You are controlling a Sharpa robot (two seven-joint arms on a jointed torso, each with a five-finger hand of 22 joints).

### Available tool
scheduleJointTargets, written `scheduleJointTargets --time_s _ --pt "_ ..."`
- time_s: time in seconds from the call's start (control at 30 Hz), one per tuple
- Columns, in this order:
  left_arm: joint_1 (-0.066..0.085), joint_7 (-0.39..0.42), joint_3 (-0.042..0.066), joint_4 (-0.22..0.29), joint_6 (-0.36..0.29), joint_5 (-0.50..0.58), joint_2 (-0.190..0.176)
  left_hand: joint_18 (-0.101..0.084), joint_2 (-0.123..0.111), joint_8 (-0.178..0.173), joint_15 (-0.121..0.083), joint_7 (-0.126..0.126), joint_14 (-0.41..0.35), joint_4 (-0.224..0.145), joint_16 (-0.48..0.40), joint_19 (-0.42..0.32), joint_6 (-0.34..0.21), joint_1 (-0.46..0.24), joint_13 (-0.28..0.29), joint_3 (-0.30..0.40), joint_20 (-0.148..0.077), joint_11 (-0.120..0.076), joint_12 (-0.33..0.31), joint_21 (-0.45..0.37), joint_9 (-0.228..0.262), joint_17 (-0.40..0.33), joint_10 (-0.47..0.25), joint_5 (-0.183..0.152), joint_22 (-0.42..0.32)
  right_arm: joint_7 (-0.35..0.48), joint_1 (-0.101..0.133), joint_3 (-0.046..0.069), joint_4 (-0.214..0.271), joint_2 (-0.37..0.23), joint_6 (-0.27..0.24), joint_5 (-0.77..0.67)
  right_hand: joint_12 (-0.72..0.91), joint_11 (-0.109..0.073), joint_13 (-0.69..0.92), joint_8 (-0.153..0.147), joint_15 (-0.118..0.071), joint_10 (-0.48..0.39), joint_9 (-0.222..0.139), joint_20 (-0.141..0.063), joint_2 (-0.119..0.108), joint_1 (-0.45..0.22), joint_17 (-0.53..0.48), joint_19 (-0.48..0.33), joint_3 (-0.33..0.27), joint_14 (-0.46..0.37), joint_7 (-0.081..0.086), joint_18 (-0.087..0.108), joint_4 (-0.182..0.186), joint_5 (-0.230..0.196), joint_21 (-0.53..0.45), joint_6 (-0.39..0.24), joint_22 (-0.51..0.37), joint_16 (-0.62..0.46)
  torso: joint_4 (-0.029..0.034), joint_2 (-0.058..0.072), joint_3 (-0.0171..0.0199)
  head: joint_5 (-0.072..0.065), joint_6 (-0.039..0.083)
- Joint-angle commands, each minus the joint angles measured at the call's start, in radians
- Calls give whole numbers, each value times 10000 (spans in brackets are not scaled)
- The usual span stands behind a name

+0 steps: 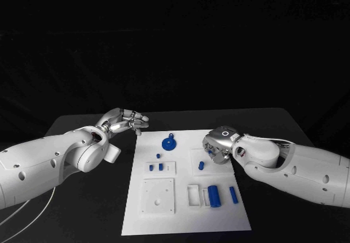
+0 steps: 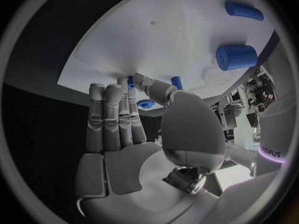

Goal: Assemble the parts on the task board

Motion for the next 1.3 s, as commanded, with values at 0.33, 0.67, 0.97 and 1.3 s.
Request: scheduleJointTargets --time_s 0.33,0.67,0.97,1.3 --pt "6 64 7 -123 -11 114 16 198 50 17 2 26 70 10 -63 70 -81 -35 -18 -60 -30 25 -39 -38 -17 33 -86 62 14 117 5 266 477 -236 -134 18 62 -7 63 40 -68 40 50 -122 -90 78 -27 50 99 -13 1 314 63 -67 85 69 232 87 1 -6 -6 19 25" --pt "6 67 7 -172 -27 133 29 199 50 16 2 29 75 14 -71 75 -88 -38 -22 -62 -29 26 -38 -43 -19 45 -91 62 16 310 16 487 782 -362 -608 513 59 -11 101 43 -72 40 88 -134 -128 89 -39 52 130 -15 -2 314 135 -71 120 68 227 107 3 -4 0 49 78" --pt "-3 91 7 -224 -69 175 89 201 52 16 3 31 79 16 -79 79 -95 -40 -26 -62 -28 27 -38 -47 -21 55 -95 63 17 1092 11 503 1330 -238 -1979 1685 47 -14 158 35 -76 30 143 -170 -153 134 -83 109 171 6 1 314 266 -66 190 47 221 124 6 -7 -1 325 156" --pt "-8 126 7 -261 -200 240 151 202 53 15 2 34 85 18 -86 83 -102 -39 -28 -62 -28 27 -35 -50 -23 67 -95 65 19 1191 -39 496 1740 396 -1802 1524 37 -14 199 27 -78 20 182 -207 -141 167 -124 162 144 23 5 314 313 -65 264 30 228 128 15 -2 -23 953 74"
